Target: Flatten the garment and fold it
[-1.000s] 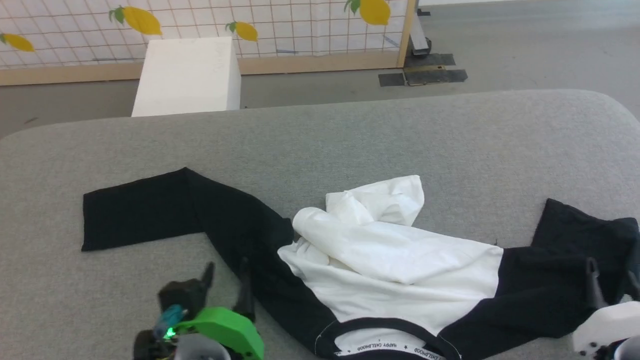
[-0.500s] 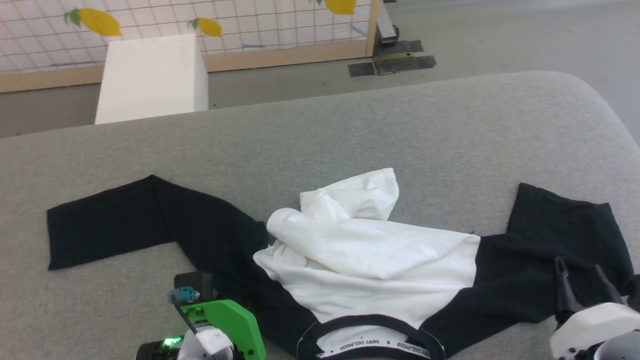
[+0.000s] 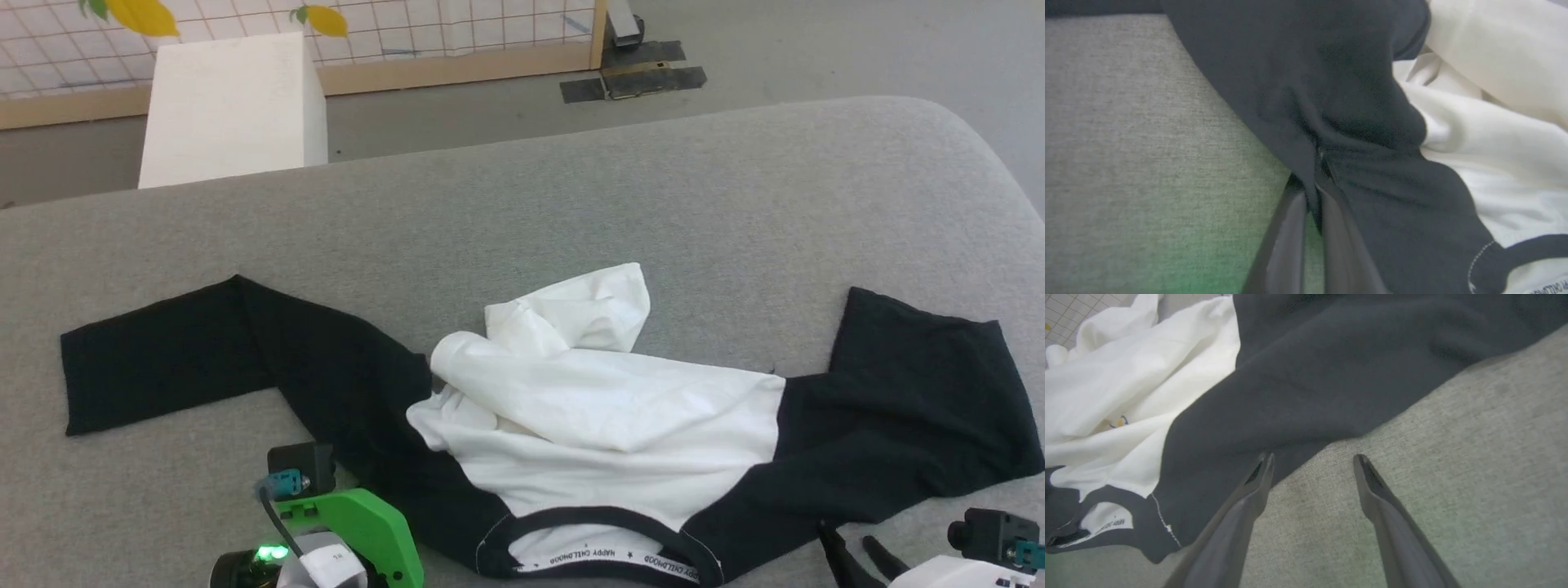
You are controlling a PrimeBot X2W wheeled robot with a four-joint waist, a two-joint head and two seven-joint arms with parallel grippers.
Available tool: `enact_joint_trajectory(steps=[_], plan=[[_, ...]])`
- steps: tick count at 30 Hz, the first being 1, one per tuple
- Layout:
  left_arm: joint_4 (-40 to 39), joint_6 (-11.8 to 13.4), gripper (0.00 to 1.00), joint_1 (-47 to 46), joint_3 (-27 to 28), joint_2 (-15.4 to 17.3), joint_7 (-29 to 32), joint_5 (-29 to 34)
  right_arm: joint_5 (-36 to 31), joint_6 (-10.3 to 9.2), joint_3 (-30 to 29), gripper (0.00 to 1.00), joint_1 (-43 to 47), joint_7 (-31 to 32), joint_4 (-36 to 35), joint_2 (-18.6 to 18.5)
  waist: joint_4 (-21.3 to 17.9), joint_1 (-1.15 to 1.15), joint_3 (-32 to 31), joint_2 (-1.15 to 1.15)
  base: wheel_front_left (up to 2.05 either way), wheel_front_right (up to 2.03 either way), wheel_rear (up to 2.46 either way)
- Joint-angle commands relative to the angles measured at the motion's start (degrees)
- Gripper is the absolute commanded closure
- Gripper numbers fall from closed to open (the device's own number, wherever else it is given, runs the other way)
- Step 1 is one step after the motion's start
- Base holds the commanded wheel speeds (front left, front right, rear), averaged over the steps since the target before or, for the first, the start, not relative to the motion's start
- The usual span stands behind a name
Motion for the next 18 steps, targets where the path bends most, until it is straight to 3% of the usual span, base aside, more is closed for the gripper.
enact_joint_trajectory(steps=[1,12,13,14,16,18], plan=[[0.61,0.3,1.0,1.11,0.37,0.77,-0.21,-0.29,1.51,-0.09,0.46,0.0,-0.36,-0.24,0.8,0.01,0.89,0.0,-0.04,0.0,0.0,0.0,0.0],[2.01,-0.79,1.0,0.26,-1.37,0.1,-1.51,-1.03,2.24,-0.09,2.74,0.0,-5.16,0.47,9.08,0.01,4.43,0.0,0.17,0.0,0.0,0.0,0.0],[2.08,-0.77,1.0,0.27,-1.42,0.07,-1.58,-1.08,2.08,-0.09,2.74,0.07,-5.6,0.38,9.61,0.01,4.64,0.0,0.19,0.0,0.0,0.0,0.0],[2.16,-0.81,1.0,0.3,-1.5,0.05,-1.67,-1.16,1.83,-0.09,2.74,0.54,-6.17,0.13,10.18,0.01,4.92,0.0,0.18,0.0,0.0,0.0,0.0],[2.27,-0.83,1.0,0.38,-1.48,0.08,-1.98,-1.29,1.81,-0.09,3.16,1.0,-6.96,-0.54,10.56,0.01,5.27,0.0,0.02,0.0,0.0,0.0,0.0],[2.04,-0.92,1.0,0.48,-1.29,0.07,-2.64,-1.58,1.54,-0.09,3.1,1.0,-7.07,-1.14,10.35,0.01,5.47,0.0,-0.3,0.0,0.0,0.0,0.0]])
